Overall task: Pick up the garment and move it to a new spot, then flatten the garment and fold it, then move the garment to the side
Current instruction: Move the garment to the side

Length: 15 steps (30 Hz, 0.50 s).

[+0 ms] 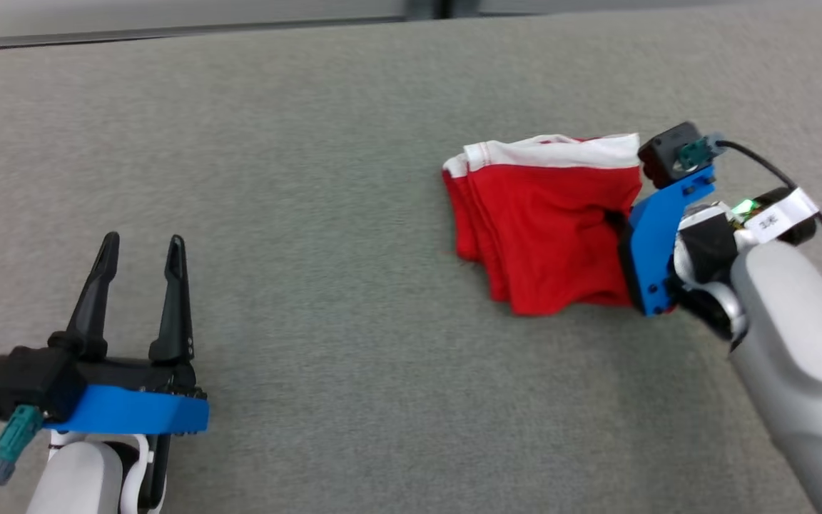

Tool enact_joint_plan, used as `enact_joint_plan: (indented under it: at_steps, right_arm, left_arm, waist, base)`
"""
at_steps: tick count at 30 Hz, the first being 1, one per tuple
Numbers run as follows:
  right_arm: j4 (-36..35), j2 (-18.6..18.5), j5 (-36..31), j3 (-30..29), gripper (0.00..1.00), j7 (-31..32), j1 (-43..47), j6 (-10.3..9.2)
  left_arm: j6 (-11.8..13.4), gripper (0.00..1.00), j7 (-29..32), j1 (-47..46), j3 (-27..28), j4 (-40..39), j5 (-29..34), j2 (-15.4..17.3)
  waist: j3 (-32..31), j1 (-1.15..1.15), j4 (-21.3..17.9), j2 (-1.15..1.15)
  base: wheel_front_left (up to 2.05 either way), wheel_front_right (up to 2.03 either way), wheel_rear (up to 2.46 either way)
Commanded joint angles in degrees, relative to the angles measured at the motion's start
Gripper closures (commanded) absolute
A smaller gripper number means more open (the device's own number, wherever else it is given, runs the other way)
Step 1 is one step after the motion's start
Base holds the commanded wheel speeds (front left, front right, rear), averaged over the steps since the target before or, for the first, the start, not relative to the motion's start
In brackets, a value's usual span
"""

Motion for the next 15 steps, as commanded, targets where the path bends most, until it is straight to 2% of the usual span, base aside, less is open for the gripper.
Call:
enact_joint_plan:
  at_steps: [1,5,10,13,15]
  right_arm:
    - [-1.0,-2.1,0.5,0.6,1.0,0.2,-1.4,0.01]
    - [-2.3,-8.4,0.6,2.6,1.0,-0.4,-4.4,0.01]
    - [-0.1,-16.0,-1.5,2.6,1.0,-4.3,-8.1,0.0]
    - [2.7,-18.7,-3.5,0.6,1.0,-8.8,-10.2,0.01]
    - [4.0,-19.2,-5.5,-1.3,1.0,-12.6,-11.3,0.0]
  left_arm:
    - [-0.1,0.0,-0.2,-0.4,0.0,-1.0,-0.2,0.6]
    - [-0.1,0.0,-0.2,-2.4,-1.1,-3.4,-0.4,2.2]
    - [-0.1,0.0,0.9,-5.8,-2.4,-6.4,-0.9,4.2]
    - [-0.1,0.0,2.1,-7.0,-3.0,-8.9,-0.9,4.8]
    - [-0.1,0.0,3.2,-7.5,-3.8,-10.3,-0.7,5.5]
  waist:
    - [-0.5,-0.01,-2.9,0.0]
    - [2.2,-0.01,-7.9,0.0]
    - [7.0,-0.01,-11.7,0.0]
    - [9.6,-0.01,-12.6,0.0]
    - [11.1,-0.01,-12.6,0.0]
  base:
    - [0.0,0.0,0.0]
    - [0.0,0.0,0.0]
    - [0.0,0.0,0.0]
    - [0.0,0.0,0.0]
    - [0.0,0.0,0.0]
